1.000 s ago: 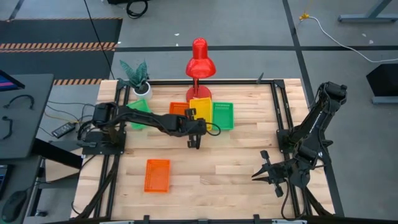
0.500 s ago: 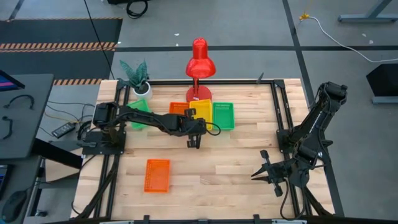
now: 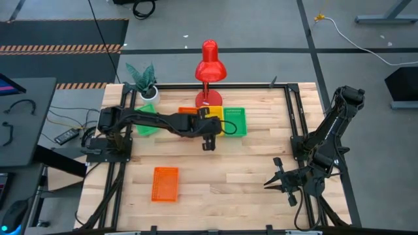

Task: Stack baskets by color
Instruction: Stack the left yellow bin on top of the right yellow bin, then stack the bottom orange bin on top of the top orange bin

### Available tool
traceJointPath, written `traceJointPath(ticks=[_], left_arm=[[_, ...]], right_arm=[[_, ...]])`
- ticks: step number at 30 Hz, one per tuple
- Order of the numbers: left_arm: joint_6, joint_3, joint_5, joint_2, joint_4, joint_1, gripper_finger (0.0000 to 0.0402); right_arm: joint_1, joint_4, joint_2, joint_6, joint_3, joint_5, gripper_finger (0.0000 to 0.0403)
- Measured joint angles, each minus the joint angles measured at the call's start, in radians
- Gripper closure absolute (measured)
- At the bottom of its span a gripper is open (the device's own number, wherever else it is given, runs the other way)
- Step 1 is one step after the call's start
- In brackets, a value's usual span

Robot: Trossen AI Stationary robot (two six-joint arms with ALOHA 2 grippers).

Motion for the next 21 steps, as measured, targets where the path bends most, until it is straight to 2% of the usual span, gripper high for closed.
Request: traceJointPath(ticks=[6, 11, 15, 18, 21], left_arm=[[-0.065, 0.079, 0.036, 0.0, -0.134, -0.017, 0.0277], [-0.212, 0.096, 0.031, -0.009, -0.325, -0.07, 0.0289], [-0.318, 0.095, -0.037, -0.01, -0.478, -0.179, 0.0301], [-0.423, 0.095, -0.101, -0.01, -0.497, -0.279, 0.0311], [-0.51, 0.095, -0.114, -0.01, -0.477, -0.387, 0.0321]], right_arm=[[0.0, 0.0, 0.0, 0.003, 0.0, 0.0, 0.0353], [0.0, 0.001, 0.0, 0.003, 0.0, 0.0, 0.0353], [0.0, 0.041, 0.0, 0.004, -0.038, 0.045, 0.0353], [0.0, 0.1, 0.0, 0.004, -0.088, 0.072, 0.0353], [-0.002, 0.164, 0.0, 0.011, -0.134, 0.075, 0.0353]])
